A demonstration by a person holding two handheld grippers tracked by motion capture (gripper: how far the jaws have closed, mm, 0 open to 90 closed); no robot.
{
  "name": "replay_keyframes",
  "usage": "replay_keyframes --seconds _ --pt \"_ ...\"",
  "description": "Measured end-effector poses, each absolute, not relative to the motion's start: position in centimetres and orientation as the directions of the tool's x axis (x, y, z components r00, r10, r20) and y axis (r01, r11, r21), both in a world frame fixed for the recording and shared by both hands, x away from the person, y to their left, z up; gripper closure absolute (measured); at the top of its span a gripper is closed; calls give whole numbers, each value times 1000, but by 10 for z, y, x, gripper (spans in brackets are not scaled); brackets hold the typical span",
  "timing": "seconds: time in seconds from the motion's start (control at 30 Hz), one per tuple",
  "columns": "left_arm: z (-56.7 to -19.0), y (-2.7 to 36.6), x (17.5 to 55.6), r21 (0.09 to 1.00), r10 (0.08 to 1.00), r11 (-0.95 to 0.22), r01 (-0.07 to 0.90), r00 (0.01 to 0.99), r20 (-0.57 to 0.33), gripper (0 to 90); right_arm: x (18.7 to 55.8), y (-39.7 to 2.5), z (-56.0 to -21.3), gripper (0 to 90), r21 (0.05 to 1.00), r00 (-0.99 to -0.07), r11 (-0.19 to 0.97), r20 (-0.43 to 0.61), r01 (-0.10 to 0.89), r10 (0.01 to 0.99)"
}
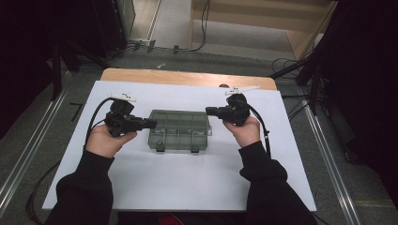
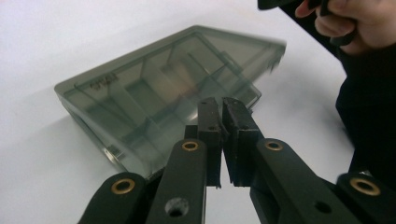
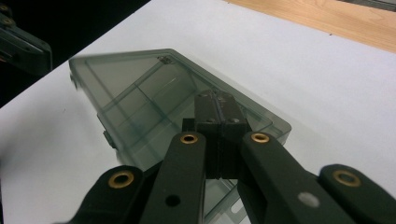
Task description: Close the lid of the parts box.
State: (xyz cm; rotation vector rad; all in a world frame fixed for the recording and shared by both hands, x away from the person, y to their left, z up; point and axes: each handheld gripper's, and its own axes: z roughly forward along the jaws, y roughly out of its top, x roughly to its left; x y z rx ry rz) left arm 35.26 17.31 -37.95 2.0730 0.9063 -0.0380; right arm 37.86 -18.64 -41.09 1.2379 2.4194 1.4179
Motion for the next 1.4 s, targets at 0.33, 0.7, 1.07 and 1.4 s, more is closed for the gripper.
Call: replay_keyframes --seconds 0.33,0.7,1.07,1.4 --pt "-388 172 359 709 582 -389 588 754 -306 861 372 -185 -411 879 745 -675 259 327 614 661" --pt "-406 167 360 712 586 -399 578 758 -287 860 358 -186 -422 878 725 -686 282 346 629 640" --pt "-419 170 359 712 592 -392 582 752 -289 859 348 -179 -432 878 701 -697 321 346 637 628" --pt "-433 173 359 705 597 -403 583 752 -280 860 345 -175 -446 878 673 -691 343 352 656 632"
